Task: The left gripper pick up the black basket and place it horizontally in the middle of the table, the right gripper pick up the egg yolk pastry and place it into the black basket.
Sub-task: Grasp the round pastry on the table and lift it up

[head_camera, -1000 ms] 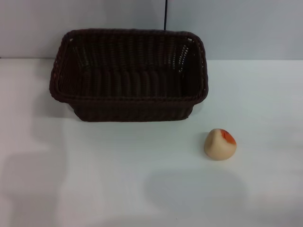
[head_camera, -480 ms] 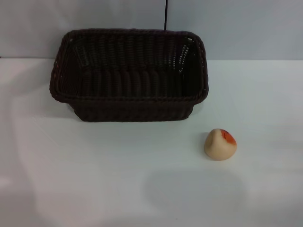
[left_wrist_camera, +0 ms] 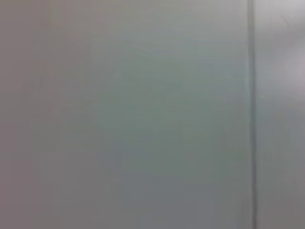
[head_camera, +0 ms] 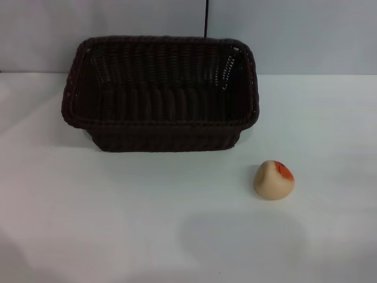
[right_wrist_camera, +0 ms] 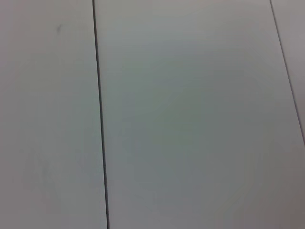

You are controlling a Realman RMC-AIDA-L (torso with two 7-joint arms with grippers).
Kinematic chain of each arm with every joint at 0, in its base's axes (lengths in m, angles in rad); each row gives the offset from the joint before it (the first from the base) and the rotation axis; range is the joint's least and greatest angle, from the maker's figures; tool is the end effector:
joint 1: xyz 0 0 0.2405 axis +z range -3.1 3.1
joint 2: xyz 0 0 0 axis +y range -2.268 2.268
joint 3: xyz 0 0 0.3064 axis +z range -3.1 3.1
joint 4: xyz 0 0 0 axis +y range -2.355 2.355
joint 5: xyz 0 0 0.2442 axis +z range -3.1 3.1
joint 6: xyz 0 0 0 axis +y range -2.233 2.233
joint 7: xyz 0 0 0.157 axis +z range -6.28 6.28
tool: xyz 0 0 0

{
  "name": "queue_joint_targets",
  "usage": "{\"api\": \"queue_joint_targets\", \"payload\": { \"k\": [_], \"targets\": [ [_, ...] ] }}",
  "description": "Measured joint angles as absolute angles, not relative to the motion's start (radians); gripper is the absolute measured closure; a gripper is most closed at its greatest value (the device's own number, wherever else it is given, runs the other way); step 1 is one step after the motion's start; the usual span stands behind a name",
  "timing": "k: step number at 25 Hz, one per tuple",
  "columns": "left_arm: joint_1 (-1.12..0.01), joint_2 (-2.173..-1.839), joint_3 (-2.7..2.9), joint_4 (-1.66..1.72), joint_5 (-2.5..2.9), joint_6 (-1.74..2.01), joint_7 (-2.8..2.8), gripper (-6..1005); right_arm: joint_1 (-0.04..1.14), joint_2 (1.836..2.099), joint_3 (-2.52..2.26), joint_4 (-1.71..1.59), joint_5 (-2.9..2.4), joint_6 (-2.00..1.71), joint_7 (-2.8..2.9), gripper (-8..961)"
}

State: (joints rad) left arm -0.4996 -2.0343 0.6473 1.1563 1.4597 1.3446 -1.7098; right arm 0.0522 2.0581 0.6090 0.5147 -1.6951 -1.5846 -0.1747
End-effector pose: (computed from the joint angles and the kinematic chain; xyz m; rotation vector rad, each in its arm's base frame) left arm -0.2290 0.4436 0.1655 -2.0682 -0.3914 -1.1366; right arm 0.4266 0.2282 -0.0170 -0.9803 0.5246 0.6450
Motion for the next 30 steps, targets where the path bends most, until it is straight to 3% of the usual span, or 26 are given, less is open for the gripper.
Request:
{"api": "queue_joint_targets", "payload": {
  "k": [9, 20, 25, 30],
  "targets": [
    [-0.418, -2.058, 0.492, 0.920, 1.278, 1.329, -1.499, 405, 0.017, 2.046, 0.604, 0.677, -1.696, -1.551, -0.331, 390],
    [-0.369, -2.051, 0.400, 0.732, 1.117, 1.219, -1.225, 408, -0.043, 1.937, 0.413, 1.111, -1.696, -1.450, -0.486, 390],
    [-0.377, -2.047, 0.399, 0.737, 1.122, 1.206, -1.221, 409, -0.071, 1.928, 0.347, 1.227, -1.696, -1.453, -0.596, 391],
    [-0.391, -2.035, 0.406, 0.738, 1.120, 1.176, -1.218, 410, -0.056, 1.901, 0.251, 1.302, -1.691, -1.443, -0.598, 391]
  ]
}}
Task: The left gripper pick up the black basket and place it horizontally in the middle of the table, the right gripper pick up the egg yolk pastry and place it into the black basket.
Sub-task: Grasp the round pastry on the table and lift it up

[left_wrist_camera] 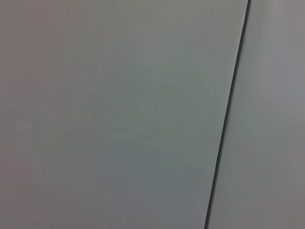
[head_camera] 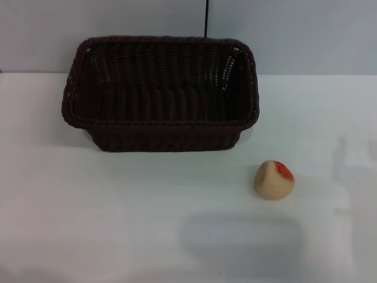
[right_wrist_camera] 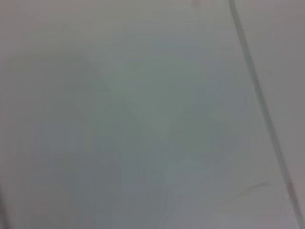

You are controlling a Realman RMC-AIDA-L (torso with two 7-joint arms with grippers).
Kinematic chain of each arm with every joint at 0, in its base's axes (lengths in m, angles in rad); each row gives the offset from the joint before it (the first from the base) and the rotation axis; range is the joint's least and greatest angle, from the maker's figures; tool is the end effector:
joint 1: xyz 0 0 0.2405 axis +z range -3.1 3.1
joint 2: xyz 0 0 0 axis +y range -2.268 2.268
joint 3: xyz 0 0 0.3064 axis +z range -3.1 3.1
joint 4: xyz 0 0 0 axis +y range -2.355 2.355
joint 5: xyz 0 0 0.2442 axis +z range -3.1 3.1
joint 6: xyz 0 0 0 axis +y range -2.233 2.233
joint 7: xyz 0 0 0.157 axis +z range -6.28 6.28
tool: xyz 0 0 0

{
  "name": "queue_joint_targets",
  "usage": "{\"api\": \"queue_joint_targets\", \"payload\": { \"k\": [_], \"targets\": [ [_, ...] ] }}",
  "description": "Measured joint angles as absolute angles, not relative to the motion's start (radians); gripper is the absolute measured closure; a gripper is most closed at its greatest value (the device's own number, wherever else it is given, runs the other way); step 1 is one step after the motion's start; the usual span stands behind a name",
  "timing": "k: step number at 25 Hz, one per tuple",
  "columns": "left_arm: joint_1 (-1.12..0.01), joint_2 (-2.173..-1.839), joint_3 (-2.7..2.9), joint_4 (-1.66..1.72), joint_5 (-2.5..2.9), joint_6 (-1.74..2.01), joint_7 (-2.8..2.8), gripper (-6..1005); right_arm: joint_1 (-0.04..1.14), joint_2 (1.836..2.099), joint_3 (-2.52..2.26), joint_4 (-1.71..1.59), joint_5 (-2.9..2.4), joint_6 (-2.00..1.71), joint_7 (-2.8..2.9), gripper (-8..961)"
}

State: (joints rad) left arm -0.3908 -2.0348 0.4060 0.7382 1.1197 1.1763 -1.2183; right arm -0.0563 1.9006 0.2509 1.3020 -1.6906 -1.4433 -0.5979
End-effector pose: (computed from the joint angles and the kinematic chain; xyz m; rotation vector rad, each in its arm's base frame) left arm -0.3953 0.4000 0.1823 -1.4029 -0.5481 -1.0937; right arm 0.2819 0.1987 -0.0773 -1.3138 0.7384 0.8141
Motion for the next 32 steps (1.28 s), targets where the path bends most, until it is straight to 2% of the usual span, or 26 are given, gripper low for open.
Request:
{"api": "queue_joint_targets", "payload": {
  "k": [9, 16, 20, 24, 29, 32],
  "targets": [
    [-0.413, -2.023, 0.407, 0.731, 1.122, 1.161, -1.208, 412, -0.020, 1.905, 0.194, 1.299, -1.686, -1.277, -0.536, 389],
    [-0.418, -2.022, 0.407, 0.733, 1.121, 1.158, -1.207, 422, 0.056, 1.854, 0.160, 1.294, -1.686, -1.142, -0.449, 381],
    [-0.418, -2.020, 0.406, 0.735, 1.118, 1.158, -1.207, 435, 0.064, 1.835, 0.147, 1.297, -1.678, -1.094, -0.408, 376],
    [-0.416, -2.018, 0.405, 0.737, 1.117, 1.159, -1.212, 448, 0.048, 1.836, 0.138, 1.300, -1.650, -1.098, -0.407, 371],
    [-0.416, -2.016, 0.400, 0.738, 1.117, 1.165, -1.216, 464, 0.040, 1.846, 0.132, 1.281, -1.609, -1.090, -0.409, 282],
    [-0.417, -2.015, 0.400, 0.738, 1.117, 1.166, -1.217, 473, 0.047, 1.852, 0.132, 1.262, -1.590, -1.067, -0.402, 282]
  ]
}}
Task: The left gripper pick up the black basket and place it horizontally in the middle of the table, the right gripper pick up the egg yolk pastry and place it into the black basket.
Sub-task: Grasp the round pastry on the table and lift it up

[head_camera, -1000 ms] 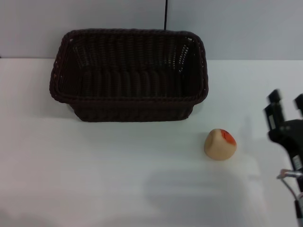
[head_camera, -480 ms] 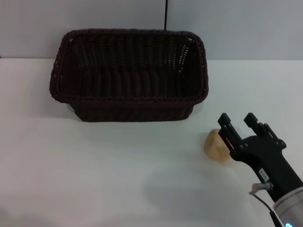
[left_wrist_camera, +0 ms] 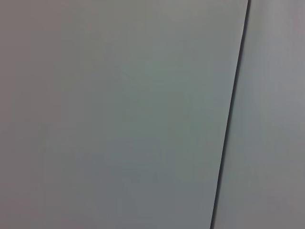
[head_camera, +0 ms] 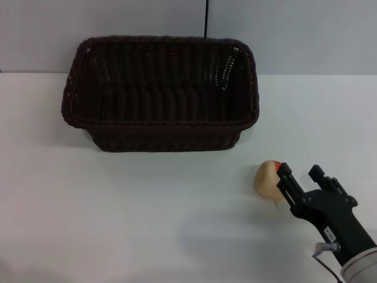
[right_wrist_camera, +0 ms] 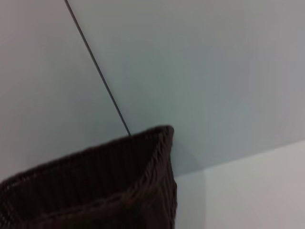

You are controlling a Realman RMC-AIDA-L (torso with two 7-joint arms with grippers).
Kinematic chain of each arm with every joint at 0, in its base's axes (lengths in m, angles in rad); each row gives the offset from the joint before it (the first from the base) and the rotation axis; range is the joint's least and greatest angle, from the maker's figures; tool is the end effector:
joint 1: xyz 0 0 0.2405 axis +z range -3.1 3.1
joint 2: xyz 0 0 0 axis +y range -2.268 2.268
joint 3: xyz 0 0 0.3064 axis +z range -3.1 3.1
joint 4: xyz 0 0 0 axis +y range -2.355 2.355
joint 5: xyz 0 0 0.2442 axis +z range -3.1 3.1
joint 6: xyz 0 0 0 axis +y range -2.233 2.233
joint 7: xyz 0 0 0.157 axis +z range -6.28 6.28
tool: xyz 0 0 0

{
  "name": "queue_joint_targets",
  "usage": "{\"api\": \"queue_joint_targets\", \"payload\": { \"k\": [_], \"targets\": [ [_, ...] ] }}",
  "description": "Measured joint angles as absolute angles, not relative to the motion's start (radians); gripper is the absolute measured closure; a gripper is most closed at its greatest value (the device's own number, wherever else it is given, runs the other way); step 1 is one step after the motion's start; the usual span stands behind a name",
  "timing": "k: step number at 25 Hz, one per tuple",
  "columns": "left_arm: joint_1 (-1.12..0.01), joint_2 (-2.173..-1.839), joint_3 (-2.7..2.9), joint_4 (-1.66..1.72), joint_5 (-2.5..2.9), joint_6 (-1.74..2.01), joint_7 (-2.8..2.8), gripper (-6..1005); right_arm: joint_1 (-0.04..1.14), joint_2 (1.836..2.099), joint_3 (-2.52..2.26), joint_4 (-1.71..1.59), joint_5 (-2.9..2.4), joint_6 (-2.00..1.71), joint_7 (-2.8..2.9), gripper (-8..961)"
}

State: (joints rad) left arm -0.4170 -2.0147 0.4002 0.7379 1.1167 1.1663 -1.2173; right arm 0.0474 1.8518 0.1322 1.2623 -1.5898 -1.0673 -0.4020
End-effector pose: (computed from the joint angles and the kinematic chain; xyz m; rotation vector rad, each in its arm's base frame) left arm -0.3880 0.4102 0.1945 -1.4009 -0.5192 -1.0974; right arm 0.2976 0.1909 -0.1444 -1.7142 1.0795 0.7516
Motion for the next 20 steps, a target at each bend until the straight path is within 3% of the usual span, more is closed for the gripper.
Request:
{"api": "queue_joint_targets", "payload": {
  "k": [20],
  "targets": [
    [-0.406, -2.013, 0.400, 0.738, 1.116, 1.188, -1.218, 532, 0.111, 1.879, 0.148, 1.153, -1.579, -0.954, -0.279, 286]
  ]
}}
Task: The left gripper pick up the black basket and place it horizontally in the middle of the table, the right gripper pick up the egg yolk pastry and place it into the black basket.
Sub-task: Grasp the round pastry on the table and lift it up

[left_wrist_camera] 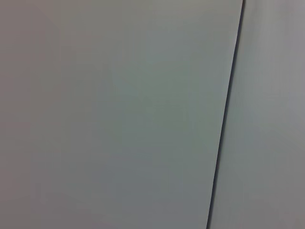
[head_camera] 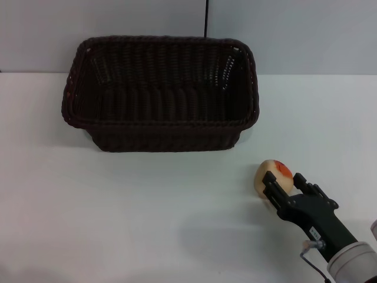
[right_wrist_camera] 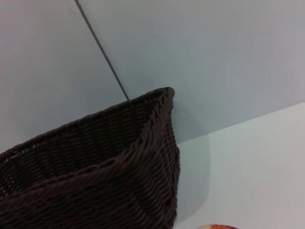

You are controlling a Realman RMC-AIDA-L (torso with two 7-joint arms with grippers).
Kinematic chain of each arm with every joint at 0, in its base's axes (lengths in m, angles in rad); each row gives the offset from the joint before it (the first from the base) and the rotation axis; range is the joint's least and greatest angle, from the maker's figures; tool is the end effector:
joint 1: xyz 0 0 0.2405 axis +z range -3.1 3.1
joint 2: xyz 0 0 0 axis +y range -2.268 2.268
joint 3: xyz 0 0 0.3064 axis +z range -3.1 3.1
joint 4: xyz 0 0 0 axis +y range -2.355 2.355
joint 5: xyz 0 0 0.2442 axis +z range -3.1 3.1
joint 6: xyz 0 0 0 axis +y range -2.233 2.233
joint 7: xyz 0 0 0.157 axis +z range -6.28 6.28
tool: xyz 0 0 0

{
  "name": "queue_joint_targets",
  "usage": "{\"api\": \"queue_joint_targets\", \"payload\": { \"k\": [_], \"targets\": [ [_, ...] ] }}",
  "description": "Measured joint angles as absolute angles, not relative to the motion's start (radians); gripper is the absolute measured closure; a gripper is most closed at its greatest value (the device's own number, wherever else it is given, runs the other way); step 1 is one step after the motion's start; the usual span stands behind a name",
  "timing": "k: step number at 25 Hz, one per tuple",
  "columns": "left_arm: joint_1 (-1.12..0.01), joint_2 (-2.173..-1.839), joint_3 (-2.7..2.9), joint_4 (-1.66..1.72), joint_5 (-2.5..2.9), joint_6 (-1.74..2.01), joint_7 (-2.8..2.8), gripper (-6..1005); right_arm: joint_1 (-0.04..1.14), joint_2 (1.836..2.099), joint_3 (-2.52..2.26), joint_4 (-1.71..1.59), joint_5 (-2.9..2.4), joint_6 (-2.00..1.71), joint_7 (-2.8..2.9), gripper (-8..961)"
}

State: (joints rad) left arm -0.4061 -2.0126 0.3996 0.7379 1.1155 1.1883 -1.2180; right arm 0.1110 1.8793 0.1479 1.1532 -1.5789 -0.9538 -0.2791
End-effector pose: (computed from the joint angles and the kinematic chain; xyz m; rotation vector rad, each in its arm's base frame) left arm -0.3894 0.4050 0.1952 -1.4083 -0.5092 -1.1019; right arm 0.3130 0.2078 -0.1645 -1.7727 1.1718 0.7212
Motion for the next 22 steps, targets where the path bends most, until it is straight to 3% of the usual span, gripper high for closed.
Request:
{"api": "queue_joint_targets", "payload": {
  "k": [10, 22],
  "targets": [
    [-0.388, -2.017, 0.399, 0.747, 1.074, 1.228, -1.220, 535, 0.124, 1.882, 0.160, 1.122, -1.577, -0.915, -0.207, 300],
    [-0.392, -2.019, 0.397, 0.757, 1.074, 1.226, -1.221, 535, 0.106, 1.877, 0.185, 1.126, -1.560, -0.932, -0.210, 560]
  ]
}}
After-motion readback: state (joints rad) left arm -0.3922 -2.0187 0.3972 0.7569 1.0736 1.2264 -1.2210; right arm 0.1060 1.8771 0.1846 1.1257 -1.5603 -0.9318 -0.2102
